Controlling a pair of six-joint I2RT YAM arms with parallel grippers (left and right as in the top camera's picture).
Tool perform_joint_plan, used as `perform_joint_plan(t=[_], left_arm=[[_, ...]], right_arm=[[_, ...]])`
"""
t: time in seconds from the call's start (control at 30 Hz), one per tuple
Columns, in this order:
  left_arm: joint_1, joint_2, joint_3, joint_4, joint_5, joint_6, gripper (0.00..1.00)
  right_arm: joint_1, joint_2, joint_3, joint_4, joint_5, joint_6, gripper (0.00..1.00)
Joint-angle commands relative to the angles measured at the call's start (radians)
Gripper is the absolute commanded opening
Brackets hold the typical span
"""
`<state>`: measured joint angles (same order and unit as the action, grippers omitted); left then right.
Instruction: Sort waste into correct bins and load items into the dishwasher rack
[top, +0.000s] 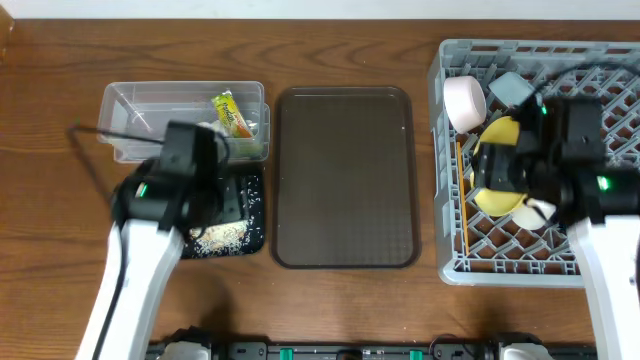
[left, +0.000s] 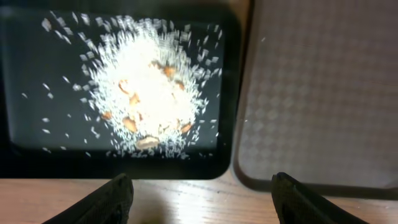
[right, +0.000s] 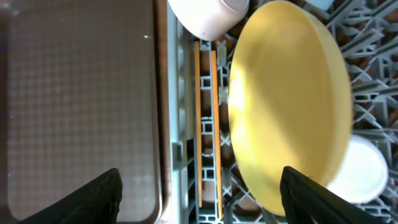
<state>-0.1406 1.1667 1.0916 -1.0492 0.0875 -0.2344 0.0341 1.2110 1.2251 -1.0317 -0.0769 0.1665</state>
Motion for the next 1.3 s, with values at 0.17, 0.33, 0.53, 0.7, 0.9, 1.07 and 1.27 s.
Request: perform_joint_plan(t=[0.17,0.33,0.53,0.7,0.9,1.07,1.27], left_arm=[[0.000,-0.392,-0.126,0.093,-0.060,0.012,0.83],[0.000,-0.485,-0.183,0.140,-0.073,0.011,0.91],[0.000,-0.488,-0.184,0.126,-0.074,0.012,0.92],[0.000,-0.488,-0.184,0.123,-0.073,0.012,0.92],[0.000,-0.488,-0.184,0.123,-0.073,0.012,0.93],[0.000,-0.488,-0.184,0.123,-0.073,0.012,0.93],[0.000,-0.488,-0.184,0.124,-0.074,0.012,0.93]], right_arm=[[0.003,-0.320,-0.255,0.117,0.135,0.020,0.99],[0.003,-0.460,-0.339,0.111,0.154,0.019,0.99],[0.003,-0.493,-0.345,0.018,0.154,0.020,0.99],[0.003,-0.492,-0.345,-0.023,0.154,0.019,0.99],[0.003,-0.493,-0.345,-0.024,0.154,0.019,0.99],[0.003,-0.492,-0.345,-0.028,0.154,0.020,0.99],[0.022,-0.529,-0.351,-0.016,0.152,0.019,0.99]])
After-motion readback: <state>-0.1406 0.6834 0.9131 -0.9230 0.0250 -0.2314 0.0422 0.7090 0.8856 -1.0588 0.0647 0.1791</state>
